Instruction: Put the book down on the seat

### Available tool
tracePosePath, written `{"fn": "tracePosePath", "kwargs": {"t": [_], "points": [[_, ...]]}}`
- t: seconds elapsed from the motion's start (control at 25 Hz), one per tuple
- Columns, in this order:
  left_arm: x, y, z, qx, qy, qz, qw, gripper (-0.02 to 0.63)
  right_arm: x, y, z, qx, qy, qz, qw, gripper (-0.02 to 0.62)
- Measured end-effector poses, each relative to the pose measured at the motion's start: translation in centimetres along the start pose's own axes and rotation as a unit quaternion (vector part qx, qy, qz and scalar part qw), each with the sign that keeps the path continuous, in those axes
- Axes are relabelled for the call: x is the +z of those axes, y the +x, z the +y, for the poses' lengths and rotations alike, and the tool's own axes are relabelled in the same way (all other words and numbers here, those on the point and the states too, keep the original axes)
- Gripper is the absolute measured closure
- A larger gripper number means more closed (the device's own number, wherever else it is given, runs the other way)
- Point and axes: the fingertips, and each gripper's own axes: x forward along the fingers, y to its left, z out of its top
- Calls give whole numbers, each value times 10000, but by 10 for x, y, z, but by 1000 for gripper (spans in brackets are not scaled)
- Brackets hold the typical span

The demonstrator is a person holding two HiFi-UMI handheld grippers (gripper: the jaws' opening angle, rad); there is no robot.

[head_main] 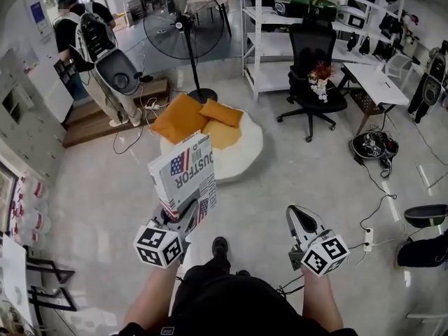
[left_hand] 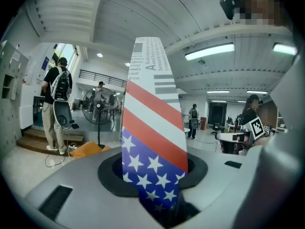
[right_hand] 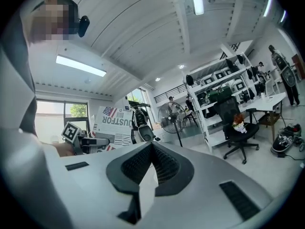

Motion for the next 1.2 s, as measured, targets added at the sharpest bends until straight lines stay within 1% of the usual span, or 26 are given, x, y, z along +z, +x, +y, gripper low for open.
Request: {"fn": "tracePosePath", "kwargs": {"t": [0.2,0.32,0.48,0.6,0.72,0.84,0.96,1.12,1.2], "points": [[1,30,-3,-190,-61,6,9998,448,4,5,-16,-134,-31,78,9999,580],[-2,55,-4,-306,-92,10,9995,448,5,9,-33,-239,-43,100,9997,580],[-3,87,7,-401,-119,19,9991,448,4,25,-57,-424,-46,199,9989,580],[3,111,27,-424,-116,59,9990,448,6,55,-71,-468,12,263,9986,580],[10,139,54,-410,-140,154,9989,448,9,94,-80,-385,47,387,9985,580],[11,166,80,-389,-95,261,9989,448,3,132,-90,-275,42,580,9979,580],[11,196,105,-423,-72,359,9984,448,-5,169,-106,-285,93,818,9962,580],[16,228,145,-491,-364,410,9973,448,-4,227,-113,-274,118,1080,9937,580],[22,245,161,-523,-448,409,9968,448,1,251,-116,-255,91,1161,9929,580]]}}
